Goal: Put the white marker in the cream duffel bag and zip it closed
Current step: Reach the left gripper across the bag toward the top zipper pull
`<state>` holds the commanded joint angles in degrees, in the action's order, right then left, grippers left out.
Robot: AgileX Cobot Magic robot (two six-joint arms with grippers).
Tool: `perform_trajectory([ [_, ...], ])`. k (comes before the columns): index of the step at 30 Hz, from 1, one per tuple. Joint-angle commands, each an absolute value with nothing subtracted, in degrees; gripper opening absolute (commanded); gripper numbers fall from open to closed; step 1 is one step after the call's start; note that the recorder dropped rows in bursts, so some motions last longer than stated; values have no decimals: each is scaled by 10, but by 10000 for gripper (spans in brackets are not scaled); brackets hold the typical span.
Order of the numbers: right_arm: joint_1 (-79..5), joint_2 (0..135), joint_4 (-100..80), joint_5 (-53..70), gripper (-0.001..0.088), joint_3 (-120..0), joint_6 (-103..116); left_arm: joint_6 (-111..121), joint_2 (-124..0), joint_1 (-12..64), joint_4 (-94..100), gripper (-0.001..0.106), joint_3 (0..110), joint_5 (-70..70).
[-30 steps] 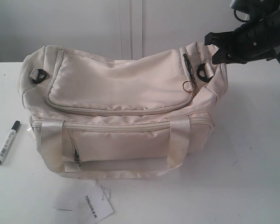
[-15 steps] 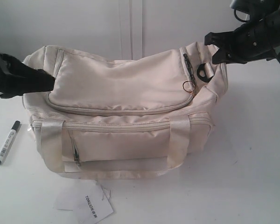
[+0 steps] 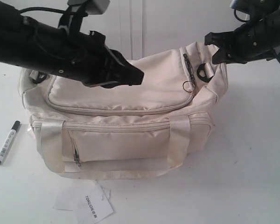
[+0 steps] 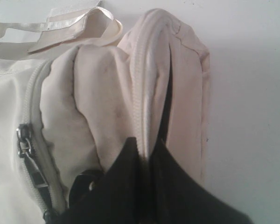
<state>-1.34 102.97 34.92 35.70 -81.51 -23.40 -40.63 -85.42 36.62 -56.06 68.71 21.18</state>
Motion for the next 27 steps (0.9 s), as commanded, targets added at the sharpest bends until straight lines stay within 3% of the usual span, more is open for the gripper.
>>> perform_trajectory([
  [13,-13,1030,349,357,0,-815,-234,-407,-949,374,-675,21,758,195],
  [21,-13,1030,349,357,0,-815,-234,-407,-982,374,-738,429,782,195],
  [24,-13,1030,349,357,0,-815,-234,-407,-990,374,-793,499,783,181],
  [27,-13,1030,349,357,0,-815,-234,-409,-998,374,-817,501,783,163],
])
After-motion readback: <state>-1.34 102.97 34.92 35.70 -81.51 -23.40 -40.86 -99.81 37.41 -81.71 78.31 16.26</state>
